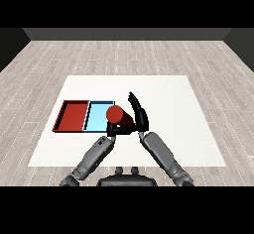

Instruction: Pick the red can and put it in the red box

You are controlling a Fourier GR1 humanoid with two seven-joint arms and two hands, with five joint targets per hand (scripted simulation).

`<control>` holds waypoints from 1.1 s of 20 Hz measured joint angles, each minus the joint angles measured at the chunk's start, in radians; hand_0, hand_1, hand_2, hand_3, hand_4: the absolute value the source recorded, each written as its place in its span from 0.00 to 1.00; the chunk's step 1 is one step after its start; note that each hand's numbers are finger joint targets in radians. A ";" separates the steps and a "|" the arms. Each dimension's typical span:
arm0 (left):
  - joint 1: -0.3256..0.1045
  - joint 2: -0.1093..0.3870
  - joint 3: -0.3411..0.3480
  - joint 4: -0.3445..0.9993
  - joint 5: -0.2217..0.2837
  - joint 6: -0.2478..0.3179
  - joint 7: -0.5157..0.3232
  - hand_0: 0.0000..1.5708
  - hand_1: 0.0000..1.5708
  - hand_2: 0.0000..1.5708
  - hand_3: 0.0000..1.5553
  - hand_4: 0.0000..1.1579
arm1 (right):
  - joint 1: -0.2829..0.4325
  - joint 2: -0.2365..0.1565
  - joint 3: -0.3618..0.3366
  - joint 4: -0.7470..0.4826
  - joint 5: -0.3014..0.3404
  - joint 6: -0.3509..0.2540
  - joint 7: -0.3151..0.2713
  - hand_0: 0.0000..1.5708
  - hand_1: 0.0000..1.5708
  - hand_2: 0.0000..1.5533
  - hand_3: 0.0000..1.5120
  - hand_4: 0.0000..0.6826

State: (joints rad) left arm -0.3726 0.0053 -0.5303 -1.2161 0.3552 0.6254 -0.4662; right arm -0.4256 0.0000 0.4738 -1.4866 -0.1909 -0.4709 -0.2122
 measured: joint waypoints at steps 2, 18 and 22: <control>-0.006 0.000 0.017 -0.006 -0.006 -0.007 0.011 1.00 1.00 1.00 0.94 0.98 | 0.021 -0.001 -0.010 -0.031 -0.003 0.016 0.006 0.00 0.00 0.00 0.00 0.00; 0.033 0.118 0.189 -0.103 -0.067 -0.066 0.070 1.00 1.00 1.00 0.95 0.97 | 0.334 -0.161 -0.183 -0.364 -0.102 0.192 -0.003 0.00 0.00 0.00 0.00 0.00; 0.008 0.218 0.261 -0.132 -0.074 -0.073 0.156 1.00 1.00 1.00 0.96 0.96 | 0.406 -0.202 -0.238 -0.402 -0.131 0.225 -0.003 0.00 0.00 0.00 0.00 0.00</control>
State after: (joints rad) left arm -0.3649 0.2238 -0.2690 -1.3484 0.2811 0.5527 -0.3106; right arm -0.0200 -0.2023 0.2363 -1.8889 -0.3216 -0.2461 -0.2148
